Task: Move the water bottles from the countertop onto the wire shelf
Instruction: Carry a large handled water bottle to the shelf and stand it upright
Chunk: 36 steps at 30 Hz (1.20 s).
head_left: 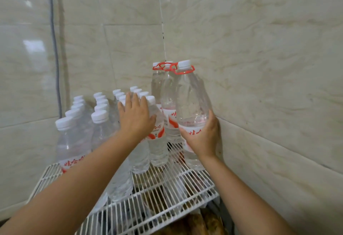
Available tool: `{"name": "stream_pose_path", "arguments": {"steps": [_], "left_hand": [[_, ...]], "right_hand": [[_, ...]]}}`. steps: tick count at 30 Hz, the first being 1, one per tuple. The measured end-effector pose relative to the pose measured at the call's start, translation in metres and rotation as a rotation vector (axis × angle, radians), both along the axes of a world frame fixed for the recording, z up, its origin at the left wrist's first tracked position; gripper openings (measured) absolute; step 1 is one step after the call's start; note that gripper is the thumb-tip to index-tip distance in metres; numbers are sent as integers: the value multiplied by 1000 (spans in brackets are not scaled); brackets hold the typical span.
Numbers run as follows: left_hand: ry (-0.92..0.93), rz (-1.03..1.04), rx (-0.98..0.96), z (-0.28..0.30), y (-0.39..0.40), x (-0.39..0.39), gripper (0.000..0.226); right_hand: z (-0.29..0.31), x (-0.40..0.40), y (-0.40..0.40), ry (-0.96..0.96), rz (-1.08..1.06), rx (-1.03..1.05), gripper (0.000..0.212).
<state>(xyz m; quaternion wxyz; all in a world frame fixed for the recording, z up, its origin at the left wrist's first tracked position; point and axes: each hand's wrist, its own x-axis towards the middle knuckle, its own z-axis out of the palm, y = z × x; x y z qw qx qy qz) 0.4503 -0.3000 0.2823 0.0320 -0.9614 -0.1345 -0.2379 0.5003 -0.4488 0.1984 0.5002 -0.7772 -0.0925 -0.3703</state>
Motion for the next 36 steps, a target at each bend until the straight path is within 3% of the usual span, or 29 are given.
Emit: {"name": "stream_pose_path", "arguments": {"steps": [6,12,15,20,24,26,31,36], "left_hand": [[-8,45,56,-10,-2,8,72],[-50,19,117,-14,-1,12,73],[-46,15,158,-16,4,10,75],[-11,4,217,-21,7,13,77],[6,26,245,-23,7,17,77],[9,28,249,-23,7,18,77],[-1,19,228,-23,9,17,76],[10,17,220,-22,8,15,75]], "right_hand": [[-5,22,27,4,-98,55,98],[-6,29,37,-27,-281,-65,107],[-7,25,34,88,-210,-152,103],[-16,9,36,187,-338,-341,108],[-12,10,36,220,-362,-324,115],[-10,13,34,285,-233,-377,107],[-9,17,40,259,-195,-387,104],[-2,18,45,286,-311,-512,120]]}}
